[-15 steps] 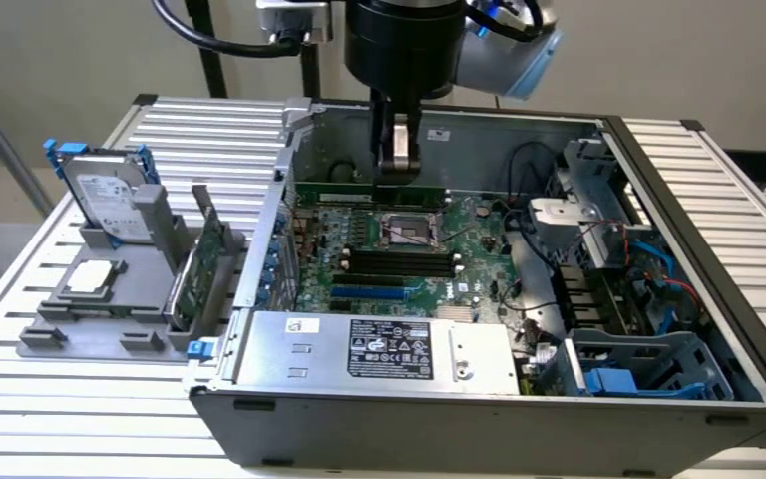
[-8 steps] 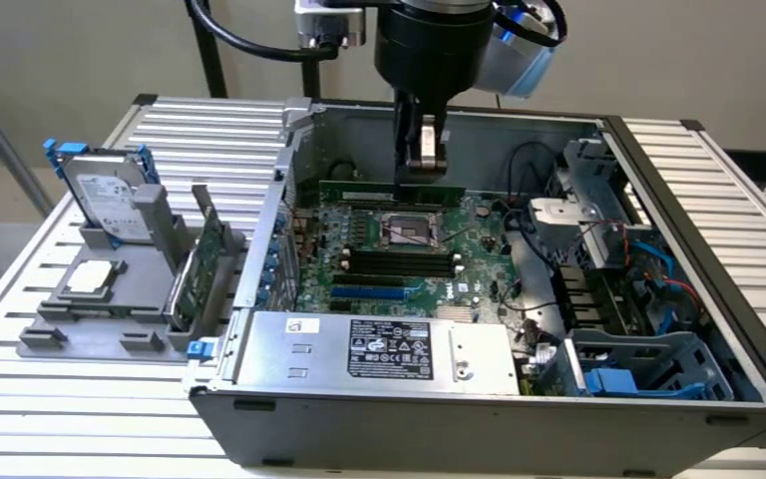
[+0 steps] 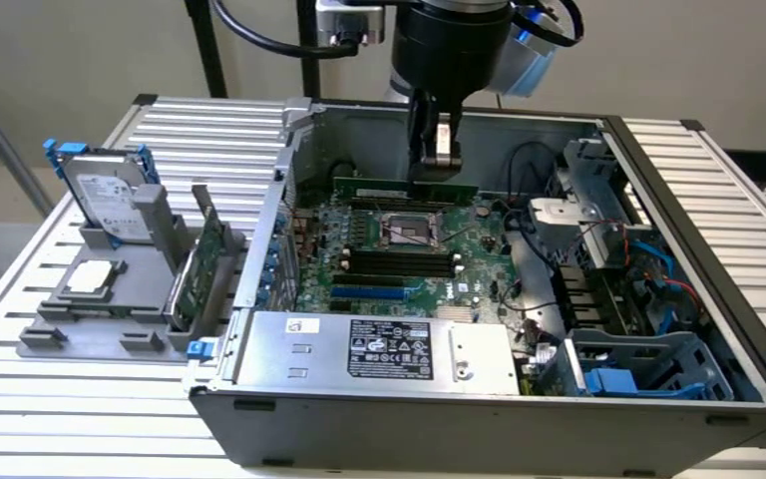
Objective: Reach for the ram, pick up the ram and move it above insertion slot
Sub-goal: 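Pick up the ram and move it above insertion slot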
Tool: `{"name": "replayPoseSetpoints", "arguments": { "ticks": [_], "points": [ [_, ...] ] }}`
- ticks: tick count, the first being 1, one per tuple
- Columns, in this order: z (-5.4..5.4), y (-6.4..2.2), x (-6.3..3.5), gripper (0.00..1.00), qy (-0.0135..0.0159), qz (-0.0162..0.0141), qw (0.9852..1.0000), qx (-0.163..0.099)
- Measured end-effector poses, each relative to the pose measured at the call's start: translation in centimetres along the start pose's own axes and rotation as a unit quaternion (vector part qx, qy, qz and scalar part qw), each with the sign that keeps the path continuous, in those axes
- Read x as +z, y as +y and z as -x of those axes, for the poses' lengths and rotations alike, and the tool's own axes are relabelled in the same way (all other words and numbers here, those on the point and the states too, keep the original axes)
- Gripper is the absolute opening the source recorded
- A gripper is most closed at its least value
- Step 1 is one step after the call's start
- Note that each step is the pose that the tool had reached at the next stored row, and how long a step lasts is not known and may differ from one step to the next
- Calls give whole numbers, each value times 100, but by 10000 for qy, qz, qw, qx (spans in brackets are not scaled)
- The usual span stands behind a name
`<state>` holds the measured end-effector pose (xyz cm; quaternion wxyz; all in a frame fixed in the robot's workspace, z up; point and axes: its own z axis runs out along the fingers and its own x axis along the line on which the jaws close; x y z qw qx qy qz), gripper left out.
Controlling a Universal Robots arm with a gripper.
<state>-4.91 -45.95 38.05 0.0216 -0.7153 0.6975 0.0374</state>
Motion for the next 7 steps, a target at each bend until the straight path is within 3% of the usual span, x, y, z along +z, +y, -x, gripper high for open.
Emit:
{"name": "replayPoseSetpoints", "arguments": {
  "ticks": [7],
  "points": [
    [1,-5,0,13,0,0,10000,0]
  ]
}}
